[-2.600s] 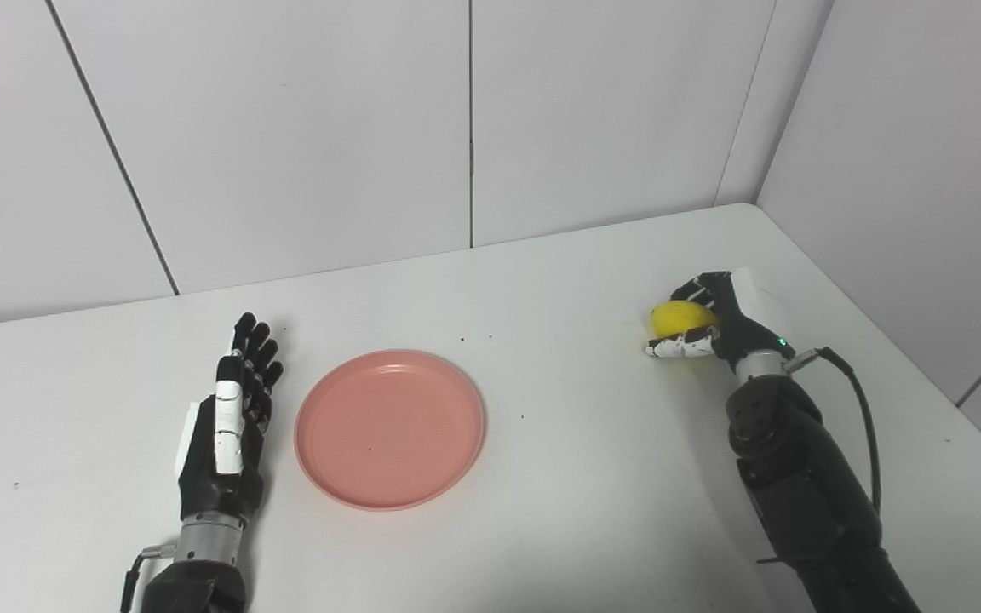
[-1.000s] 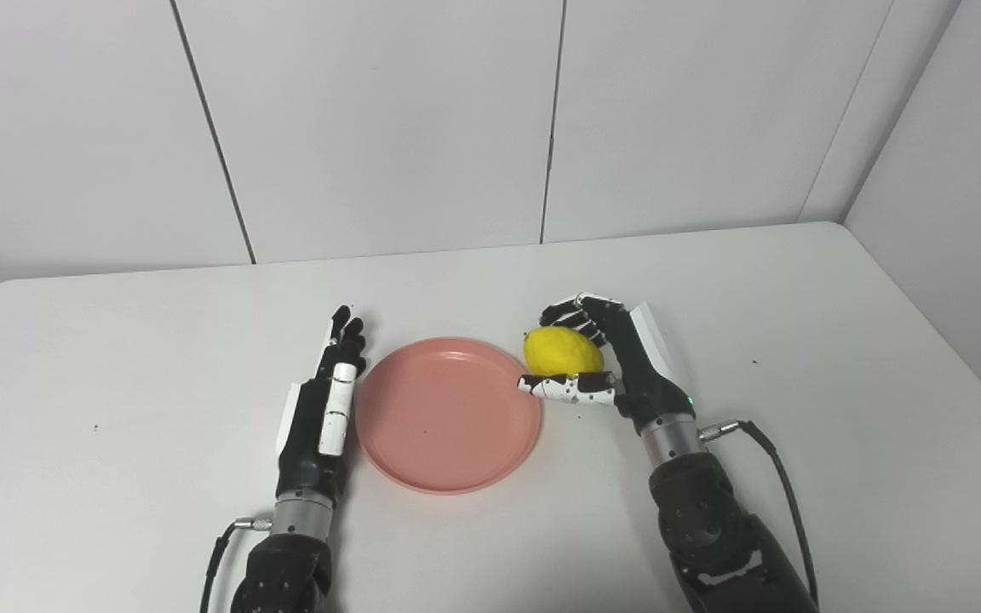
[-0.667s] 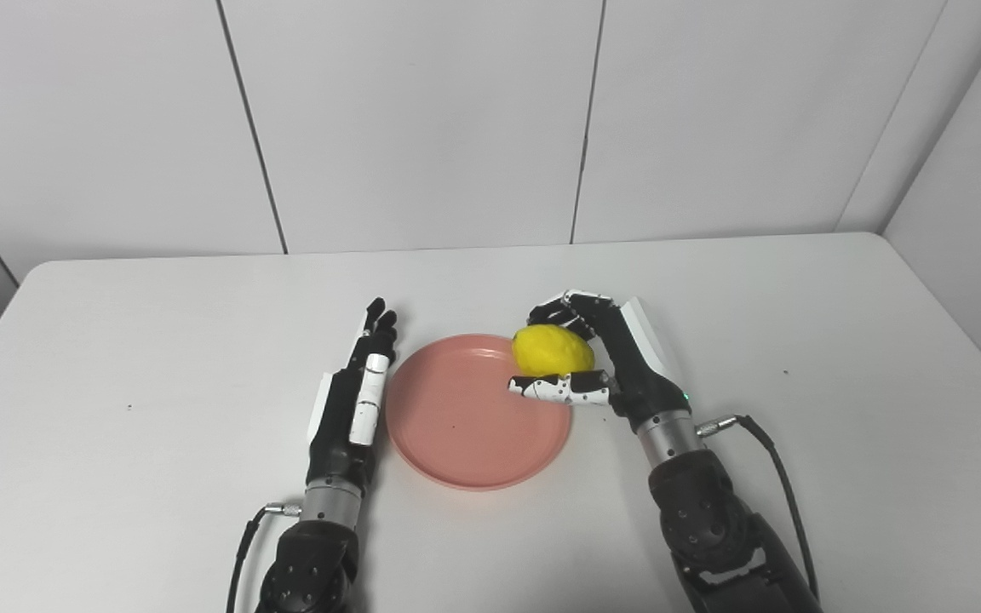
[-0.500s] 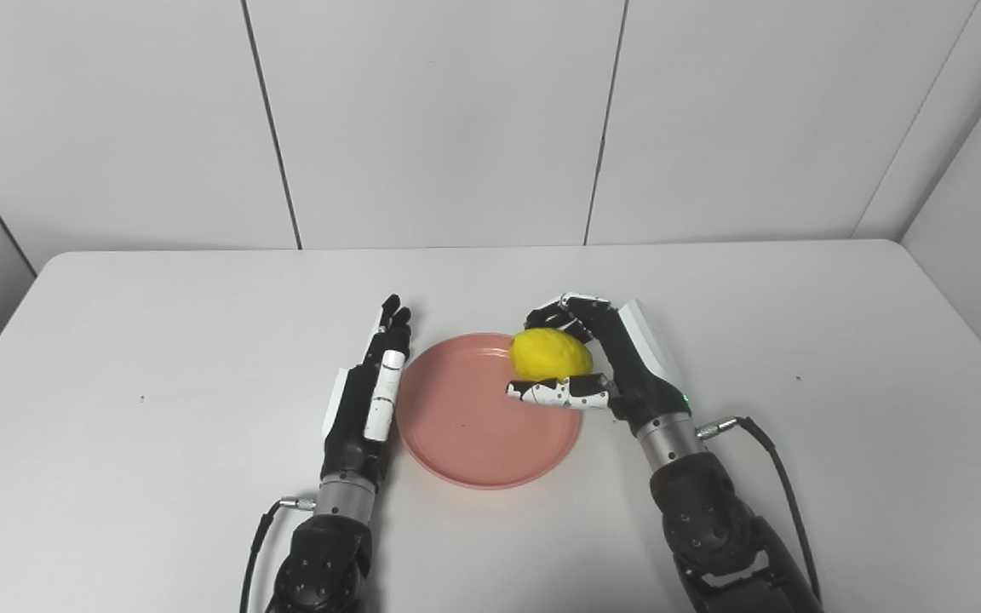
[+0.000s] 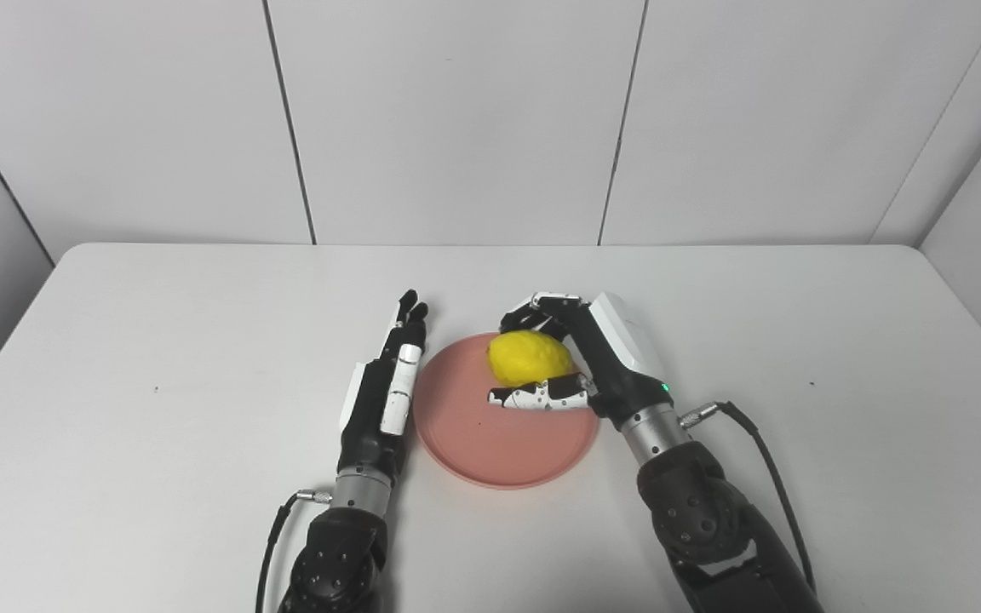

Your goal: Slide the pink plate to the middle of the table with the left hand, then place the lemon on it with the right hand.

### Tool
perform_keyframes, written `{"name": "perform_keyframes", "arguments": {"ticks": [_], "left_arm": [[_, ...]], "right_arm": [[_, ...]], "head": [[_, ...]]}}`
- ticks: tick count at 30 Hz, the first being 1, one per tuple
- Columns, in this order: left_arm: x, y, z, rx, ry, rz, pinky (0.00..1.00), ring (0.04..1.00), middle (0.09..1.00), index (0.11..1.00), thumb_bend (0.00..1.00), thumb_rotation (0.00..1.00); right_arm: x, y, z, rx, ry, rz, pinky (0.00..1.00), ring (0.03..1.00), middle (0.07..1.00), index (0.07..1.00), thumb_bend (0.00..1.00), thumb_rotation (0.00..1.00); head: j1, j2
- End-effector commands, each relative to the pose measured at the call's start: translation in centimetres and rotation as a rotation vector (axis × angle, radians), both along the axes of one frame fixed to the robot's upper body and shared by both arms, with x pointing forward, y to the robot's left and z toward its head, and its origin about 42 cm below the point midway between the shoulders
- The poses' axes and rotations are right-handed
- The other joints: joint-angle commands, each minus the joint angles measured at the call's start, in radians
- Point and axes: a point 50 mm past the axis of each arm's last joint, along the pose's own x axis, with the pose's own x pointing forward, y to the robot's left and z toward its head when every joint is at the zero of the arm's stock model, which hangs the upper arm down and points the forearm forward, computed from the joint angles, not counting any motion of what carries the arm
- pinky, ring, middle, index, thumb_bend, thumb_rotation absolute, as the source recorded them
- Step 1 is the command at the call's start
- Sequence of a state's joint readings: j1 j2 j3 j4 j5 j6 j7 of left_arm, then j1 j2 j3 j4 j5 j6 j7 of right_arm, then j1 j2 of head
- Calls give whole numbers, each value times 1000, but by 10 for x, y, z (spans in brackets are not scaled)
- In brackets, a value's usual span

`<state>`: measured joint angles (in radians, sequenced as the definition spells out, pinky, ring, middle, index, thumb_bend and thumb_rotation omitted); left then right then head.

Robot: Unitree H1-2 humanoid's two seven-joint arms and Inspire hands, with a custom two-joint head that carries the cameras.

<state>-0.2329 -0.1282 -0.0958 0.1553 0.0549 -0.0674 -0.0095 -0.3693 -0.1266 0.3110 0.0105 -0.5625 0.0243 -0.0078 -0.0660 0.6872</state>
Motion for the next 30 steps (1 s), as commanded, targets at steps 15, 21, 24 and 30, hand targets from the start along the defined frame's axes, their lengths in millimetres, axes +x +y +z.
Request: {"name": "perform_keyframes", "arguments": {"ticks": [15, 21, 24, 30], "left_arm": [[8, -1, 25, -15, -76, 16, 977, 972, 959, 957, 686, 1000], [10, 2, 26, -19, -81, 15, 987, 979, 964, 956, 693, 1000], [10, 2, 27, -15, -76, 17, 994, 983, 965, 953, 699, 1000], [11, 3, 28, -17, -82, 15, 1000, 989, 969, 958, 696, 1000]], "right_arm": [[12, 17, -10, -112, -41, 34, 415, 423, 505, 510, 516, 0], [10, 13, -18, -115, -48, 25, 409, 432, 514, 497, 517, 0], [9, 12, -19, -107, -55, 26, 434, 438, 507, 501, 517, 0], [-1, 7, -16, -74, -87, 39, 756, 777, 771, 669, 609, 300]], "head": [[-7, 17], [-11, 23], [-12, 27], [-12, 27]]}}
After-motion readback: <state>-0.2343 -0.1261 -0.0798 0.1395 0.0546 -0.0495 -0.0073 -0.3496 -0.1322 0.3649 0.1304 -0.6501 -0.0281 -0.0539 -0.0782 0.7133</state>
